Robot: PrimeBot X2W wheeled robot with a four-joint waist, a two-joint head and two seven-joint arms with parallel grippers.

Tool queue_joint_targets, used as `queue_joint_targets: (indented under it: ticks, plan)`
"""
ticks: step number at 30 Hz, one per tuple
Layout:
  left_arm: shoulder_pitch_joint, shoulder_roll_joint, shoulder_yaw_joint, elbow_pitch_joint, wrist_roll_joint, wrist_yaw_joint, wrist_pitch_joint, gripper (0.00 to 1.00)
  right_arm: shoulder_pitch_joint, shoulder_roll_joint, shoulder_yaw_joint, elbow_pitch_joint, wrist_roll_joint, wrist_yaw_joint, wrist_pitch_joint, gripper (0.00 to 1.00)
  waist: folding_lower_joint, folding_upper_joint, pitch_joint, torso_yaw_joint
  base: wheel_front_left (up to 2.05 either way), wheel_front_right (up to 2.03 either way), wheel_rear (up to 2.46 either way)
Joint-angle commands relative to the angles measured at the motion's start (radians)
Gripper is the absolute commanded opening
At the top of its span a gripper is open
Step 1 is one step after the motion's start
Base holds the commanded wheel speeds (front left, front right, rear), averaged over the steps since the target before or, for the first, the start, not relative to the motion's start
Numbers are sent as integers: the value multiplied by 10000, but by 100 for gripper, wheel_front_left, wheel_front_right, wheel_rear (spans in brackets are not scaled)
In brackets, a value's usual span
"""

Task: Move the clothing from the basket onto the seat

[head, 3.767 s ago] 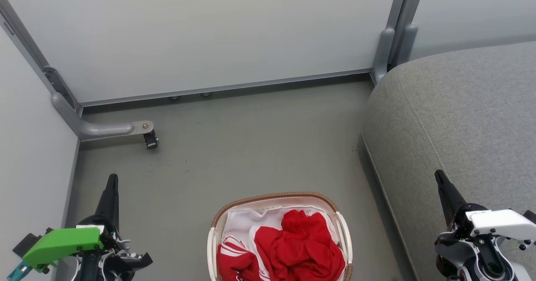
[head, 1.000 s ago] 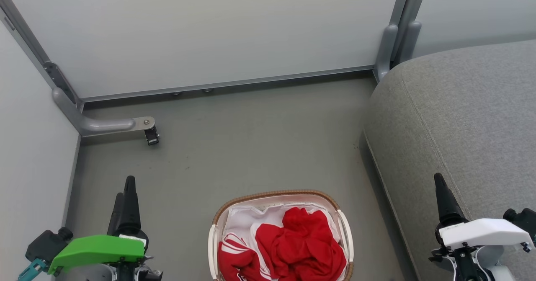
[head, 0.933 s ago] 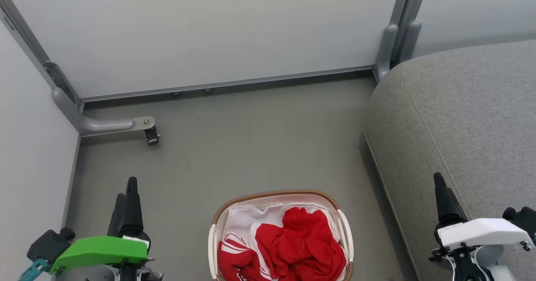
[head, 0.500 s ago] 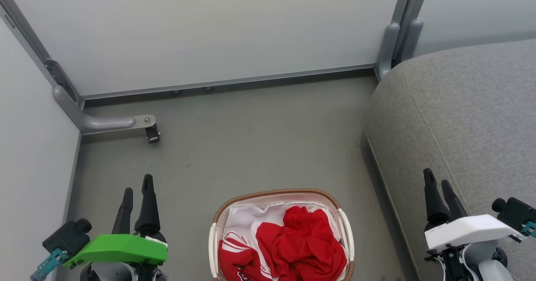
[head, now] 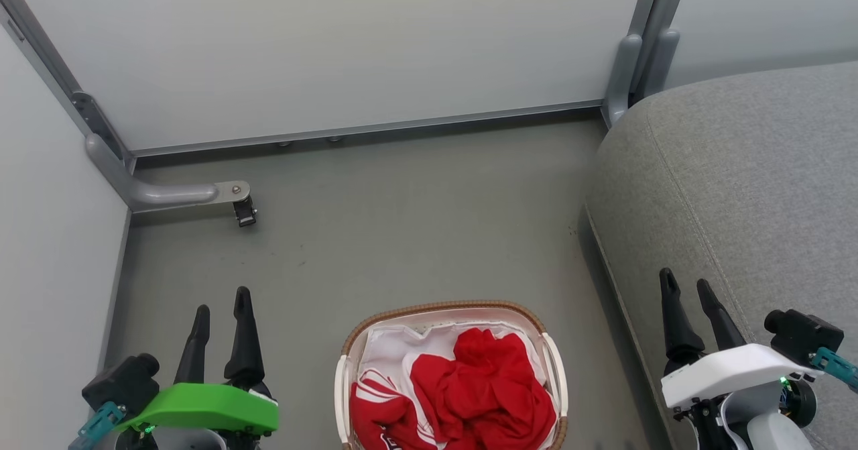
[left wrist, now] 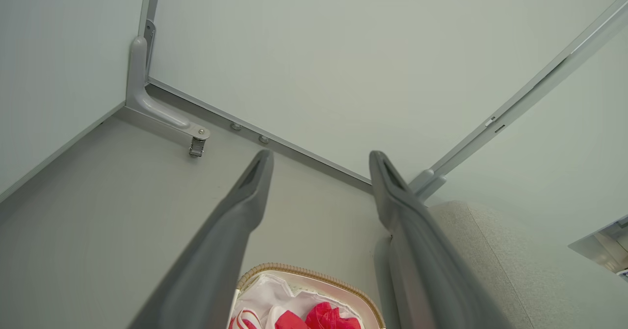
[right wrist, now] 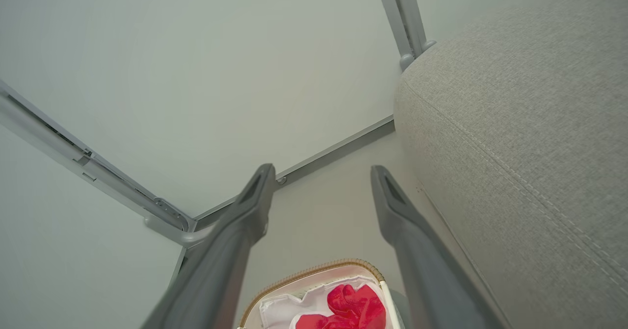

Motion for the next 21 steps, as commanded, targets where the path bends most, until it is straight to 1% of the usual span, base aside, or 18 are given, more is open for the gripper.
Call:
queue_joint_targets:
  ticks: [1,12,21]
  plan:
    - [20,74,-13,-46,335,60,-109,100,-100,-69,55,-111,-359,2,-127,100,0,0,5,4,0,0,0]
    - [223,84,-179,117,1323,187,-362,100,45,-78,242,59,-1698,3,-396,100,0,0,-36,33,0,0,0]
    - [328,91,-268,329,2069,201,-568,100,134,-88,350,175,-2685,3,-600,100,0,0,-43,58,0,0,0]
